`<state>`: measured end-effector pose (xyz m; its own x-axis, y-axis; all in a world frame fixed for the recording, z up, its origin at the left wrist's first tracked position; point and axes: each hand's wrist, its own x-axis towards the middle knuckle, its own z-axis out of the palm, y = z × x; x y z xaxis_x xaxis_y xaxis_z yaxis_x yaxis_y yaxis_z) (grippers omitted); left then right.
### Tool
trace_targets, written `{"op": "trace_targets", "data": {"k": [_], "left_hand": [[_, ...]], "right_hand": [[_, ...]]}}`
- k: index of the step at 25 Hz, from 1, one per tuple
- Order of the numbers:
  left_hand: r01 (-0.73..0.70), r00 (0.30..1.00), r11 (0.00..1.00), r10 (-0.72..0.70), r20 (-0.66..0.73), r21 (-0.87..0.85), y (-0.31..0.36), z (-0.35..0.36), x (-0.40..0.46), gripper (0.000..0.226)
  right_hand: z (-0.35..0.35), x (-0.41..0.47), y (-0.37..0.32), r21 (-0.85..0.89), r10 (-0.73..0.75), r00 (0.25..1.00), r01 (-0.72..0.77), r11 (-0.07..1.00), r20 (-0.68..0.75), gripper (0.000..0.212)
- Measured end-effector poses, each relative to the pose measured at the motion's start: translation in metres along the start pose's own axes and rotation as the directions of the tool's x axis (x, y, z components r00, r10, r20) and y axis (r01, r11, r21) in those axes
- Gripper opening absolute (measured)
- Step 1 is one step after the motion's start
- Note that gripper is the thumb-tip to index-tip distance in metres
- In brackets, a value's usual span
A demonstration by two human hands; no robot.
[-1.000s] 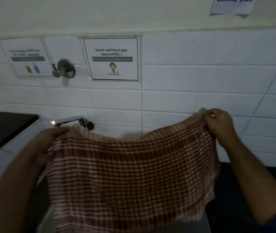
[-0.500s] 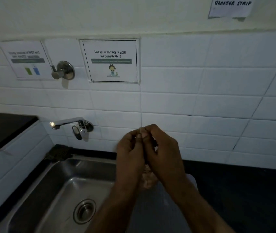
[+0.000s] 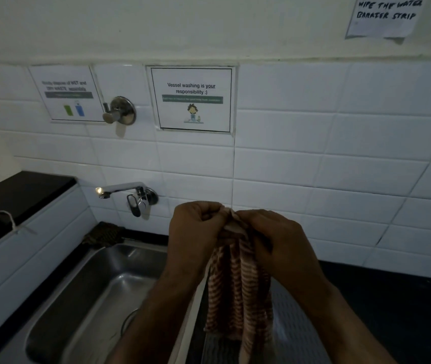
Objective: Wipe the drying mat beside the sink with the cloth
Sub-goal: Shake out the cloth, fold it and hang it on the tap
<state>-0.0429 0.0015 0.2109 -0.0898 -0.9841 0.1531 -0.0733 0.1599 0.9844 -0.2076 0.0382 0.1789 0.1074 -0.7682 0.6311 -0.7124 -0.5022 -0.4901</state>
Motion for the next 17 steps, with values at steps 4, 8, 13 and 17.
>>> {"op": "trace_targets", "data": {"k": [4, 8, 13, 17], "left_hand": [[-0.022, 0.999, 0.995, 0.026, -0.032, 0.094, -0.008, 0.001, 0.002, 0.027], [0.086, 0.993, 0.996, -0.083, 0.083, -0.033, -0.006, 0.003, 0.003, 0.015], [-0.258, 0.963, 0.886, 0.203, 0.178, 0.386, -0.001, -0.008, 0.021, 0.025], [-0.543, 0.802, 0.810, 0.422, 0.423, 0.221, -0.015, -0.011, 0.033, 0.017]], "right_hand": [[0.001, -0.009, -0.003, 0.054, -0.034, 0.999, 0.033, 0.998, 0.031, 0.036], [0.001, -0.006, 0.001, -0.257, -0.096, 0.995, 0.102, 0.961, 0.038, 0.041], [-0.004, 0.031, 0.012, 0.108, 0.113, 0.993, -0.111, 0.988, -0.016, 0.017], [-0.028, 0.052, 0.002, 0.528, 0.081, 0.989, -0.137, 0.838, 0.127, 0.033]]}}
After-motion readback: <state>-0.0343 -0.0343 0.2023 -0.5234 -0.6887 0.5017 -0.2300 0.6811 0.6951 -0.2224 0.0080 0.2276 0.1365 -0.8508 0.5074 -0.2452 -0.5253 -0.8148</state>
